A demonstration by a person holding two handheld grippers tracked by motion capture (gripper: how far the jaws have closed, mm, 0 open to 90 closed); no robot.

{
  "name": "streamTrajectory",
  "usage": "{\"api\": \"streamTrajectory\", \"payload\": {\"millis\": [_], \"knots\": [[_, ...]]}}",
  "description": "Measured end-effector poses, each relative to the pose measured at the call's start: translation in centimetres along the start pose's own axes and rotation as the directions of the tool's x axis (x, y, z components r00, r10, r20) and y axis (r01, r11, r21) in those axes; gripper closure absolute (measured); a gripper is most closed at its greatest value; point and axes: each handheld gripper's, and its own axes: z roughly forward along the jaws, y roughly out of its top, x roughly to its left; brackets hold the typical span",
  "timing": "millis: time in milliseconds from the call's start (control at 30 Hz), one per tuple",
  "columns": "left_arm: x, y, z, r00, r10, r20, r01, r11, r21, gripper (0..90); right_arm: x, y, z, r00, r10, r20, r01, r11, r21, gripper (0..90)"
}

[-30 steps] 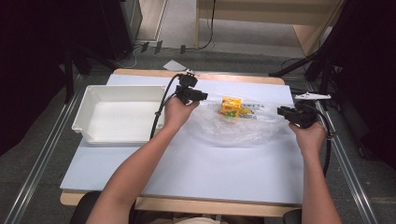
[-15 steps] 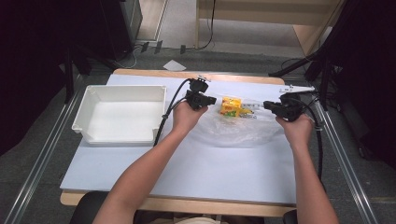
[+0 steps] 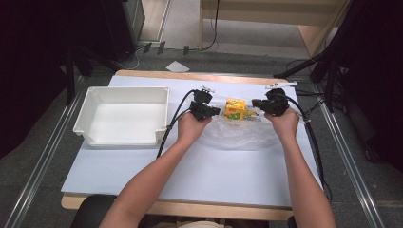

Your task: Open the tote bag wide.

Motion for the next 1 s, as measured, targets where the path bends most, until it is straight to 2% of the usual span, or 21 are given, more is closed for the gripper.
{"api": "streamTrajectory", "payload": {"millis": [233,400,533,667,700,900,1000], "knots": [[-0.2,-1.8,0.9,0.9999,-0.007,0.013,0.007,0.9997,0.024,90.0,0.0,-0.8,2.6,0.9999,0.006,-0.008,-0.006,0.999,0.054,90.0],[-0.5,-3.1,1.5,0.9997,-0.003,0.025,0.002,0.9991,0.043,90.0,0.0,-1.1,3.7,1.0,0.007,-0.006,-0.006,0.996,0.087,90.0],[-0.9,-4.0,1.6,0.9992,0.016,0.037,-0.018,0.9985,0.052,89.9,0.0,-1.4,4.5,1.0,0.004,-0.009,-0.003,0.995,0.104,90.0],[-1.4,-4.6,1.2,0.9977,0.053,0.043,-0.055,0.9967,0.06,90.0,0.0,-1.5,5.2,0.9999,0.008,-0.014,-0.007,0.994,0.11,90.0],[-1.6,-4.8,1.1,0.9972,0.062,0.043,-0.064,0.996,0.062,90.0,0.0,-1.4,5.3,0.9998,0.018,-0.01,-0.016,0.994,0.109,90.0],[-2.1,-6.0,0.1,0.9941,0.098,0.047,-0.101,0.9927,0.067,89.9,-0.1,-0.8,6.1,0.9997,-0.019,0.018,0.017,0.995,0.097,90.0],[-2.4,-6.6,-0.4,0.9927,0.107,0.056,-0.11,0.9913,0.071,89.8,-0.3,-0.4,6.5,0.9994,-0.007,0.033,0.004,0.995,0.095,90.0]]}}
